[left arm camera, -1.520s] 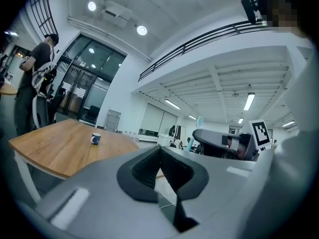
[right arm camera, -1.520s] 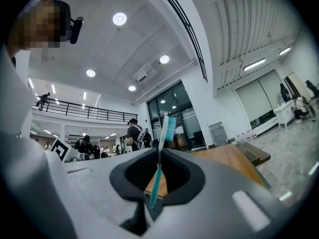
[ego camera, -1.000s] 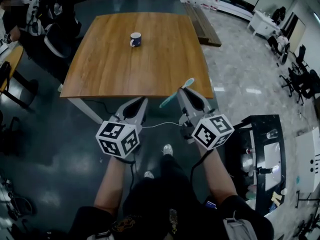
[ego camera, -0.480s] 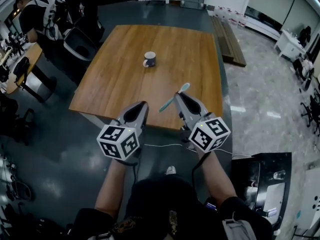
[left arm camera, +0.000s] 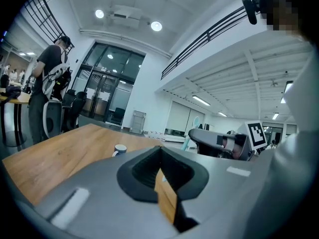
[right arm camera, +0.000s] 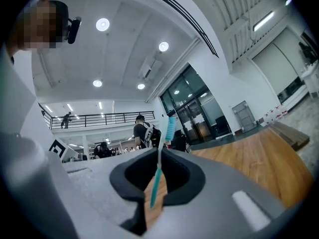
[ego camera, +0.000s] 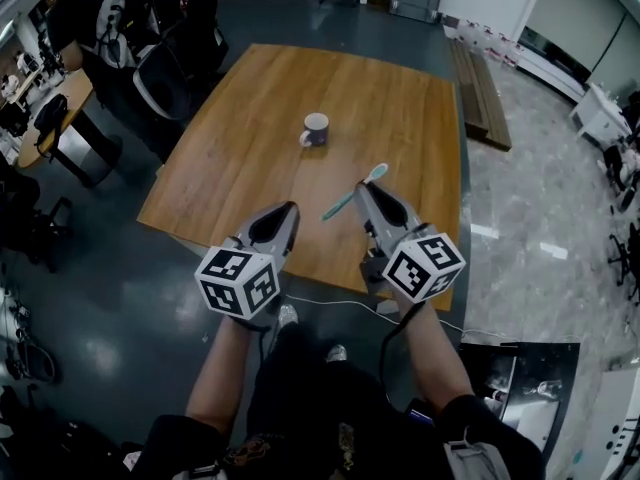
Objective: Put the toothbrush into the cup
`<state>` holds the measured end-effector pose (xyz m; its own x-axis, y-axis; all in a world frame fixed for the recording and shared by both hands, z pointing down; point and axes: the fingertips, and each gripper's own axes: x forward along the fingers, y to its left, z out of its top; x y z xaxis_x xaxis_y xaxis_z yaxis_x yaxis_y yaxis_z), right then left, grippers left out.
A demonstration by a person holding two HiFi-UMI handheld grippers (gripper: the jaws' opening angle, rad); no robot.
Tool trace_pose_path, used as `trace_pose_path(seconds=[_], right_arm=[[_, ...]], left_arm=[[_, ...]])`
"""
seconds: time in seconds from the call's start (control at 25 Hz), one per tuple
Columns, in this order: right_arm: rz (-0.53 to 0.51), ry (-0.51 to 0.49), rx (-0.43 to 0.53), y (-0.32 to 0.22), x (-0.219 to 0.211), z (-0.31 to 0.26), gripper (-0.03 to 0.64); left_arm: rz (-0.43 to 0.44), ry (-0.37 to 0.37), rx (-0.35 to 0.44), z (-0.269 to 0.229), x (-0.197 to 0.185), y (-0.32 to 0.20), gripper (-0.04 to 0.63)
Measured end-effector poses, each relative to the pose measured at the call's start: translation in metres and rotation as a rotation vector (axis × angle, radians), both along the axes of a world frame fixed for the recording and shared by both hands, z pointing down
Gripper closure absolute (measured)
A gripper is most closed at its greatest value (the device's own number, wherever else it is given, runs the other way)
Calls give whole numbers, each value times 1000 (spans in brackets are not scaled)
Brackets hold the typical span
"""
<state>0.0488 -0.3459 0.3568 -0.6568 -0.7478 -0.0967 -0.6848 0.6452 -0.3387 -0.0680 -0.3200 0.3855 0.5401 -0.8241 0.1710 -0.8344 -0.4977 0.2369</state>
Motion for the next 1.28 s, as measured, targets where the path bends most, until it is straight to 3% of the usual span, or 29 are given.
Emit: trace_pose_path(seconds=[0.36, 0.72, 1.04, 1.28], right_arm=[[66, 75, -34, -102, -39, 16, 589], [162, 128, -92, -192, -70, 33, 589], [224, 141, -113, -275, -56, 60, 589], [235, 148, -139, -332, -51, 96, 589]], left_arm=[[90, 56, -14, 20, -33, -109, 589], [180, 88, -76, 46, -66, -195, 589], [190, 109, -122, 76, -60, -248, 589], [151, 80, -169, 97, -56, -278, 589]])
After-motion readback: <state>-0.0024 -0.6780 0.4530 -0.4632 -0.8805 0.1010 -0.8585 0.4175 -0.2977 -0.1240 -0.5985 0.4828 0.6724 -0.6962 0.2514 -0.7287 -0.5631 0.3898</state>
